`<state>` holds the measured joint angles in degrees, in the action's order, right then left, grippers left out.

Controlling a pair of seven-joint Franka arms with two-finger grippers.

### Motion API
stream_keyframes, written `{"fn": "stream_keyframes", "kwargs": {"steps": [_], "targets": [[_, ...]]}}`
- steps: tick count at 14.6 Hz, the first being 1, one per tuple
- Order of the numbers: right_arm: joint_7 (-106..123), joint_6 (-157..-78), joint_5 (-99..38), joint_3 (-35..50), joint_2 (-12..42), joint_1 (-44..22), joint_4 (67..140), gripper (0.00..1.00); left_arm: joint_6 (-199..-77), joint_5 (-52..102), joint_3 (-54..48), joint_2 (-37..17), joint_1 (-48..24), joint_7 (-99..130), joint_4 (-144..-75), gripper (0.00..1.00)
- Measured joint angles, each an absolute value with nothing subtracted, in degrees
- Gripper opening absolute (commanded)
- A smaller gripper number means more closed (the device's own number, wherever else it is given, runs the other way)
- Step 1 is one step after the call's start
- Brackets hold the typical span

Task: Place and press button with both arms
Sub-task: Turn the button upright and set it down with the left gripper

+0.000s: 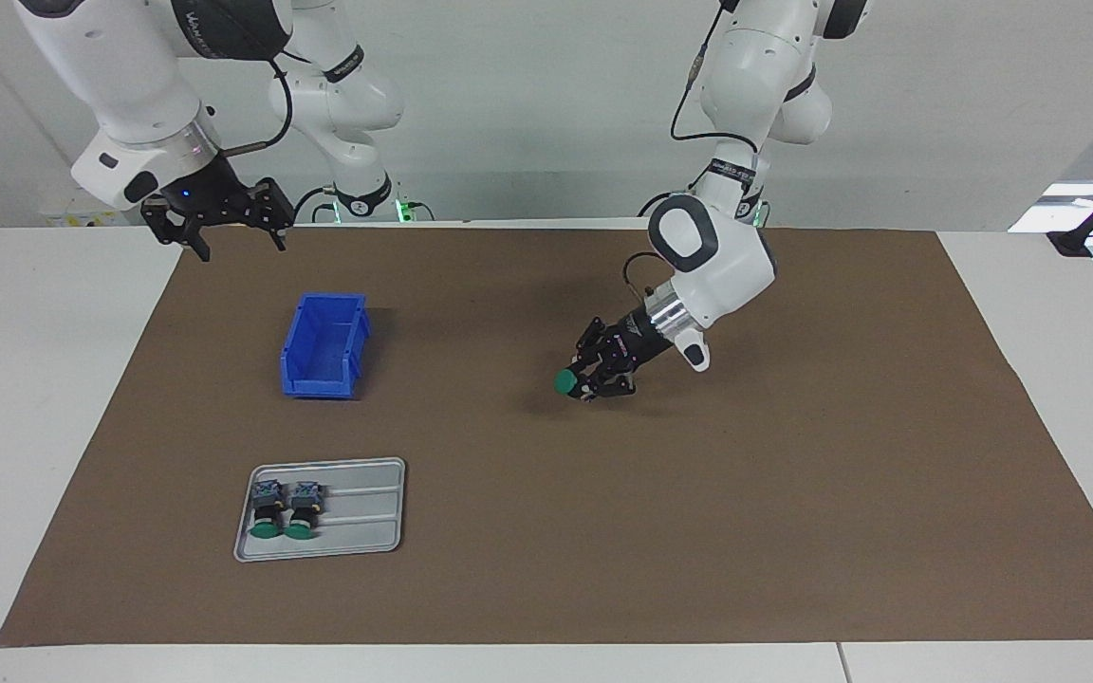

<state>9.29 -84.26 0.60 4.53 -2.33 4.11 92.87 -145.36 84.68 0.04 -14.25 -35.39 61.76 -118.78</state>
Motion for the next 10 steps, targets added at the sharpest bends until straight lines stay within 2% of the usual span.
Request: {"fn": "stream_keyframes", "kwargs": {"steps": [4,10], "targets": [[9.3,-84.3,0.6,4.5,-2.3,4.1,92.9,0.99,-140.4,87.6,0.1,-14.1,-32.4,56.8,-120.0,0.10],[9.3,-84.3,0.6,4.5,-2.3,4.1,92.9,0.99,-131.2,102.3,0.1,-14.3,-27.6,40.9,-126.2,0.08]]}}
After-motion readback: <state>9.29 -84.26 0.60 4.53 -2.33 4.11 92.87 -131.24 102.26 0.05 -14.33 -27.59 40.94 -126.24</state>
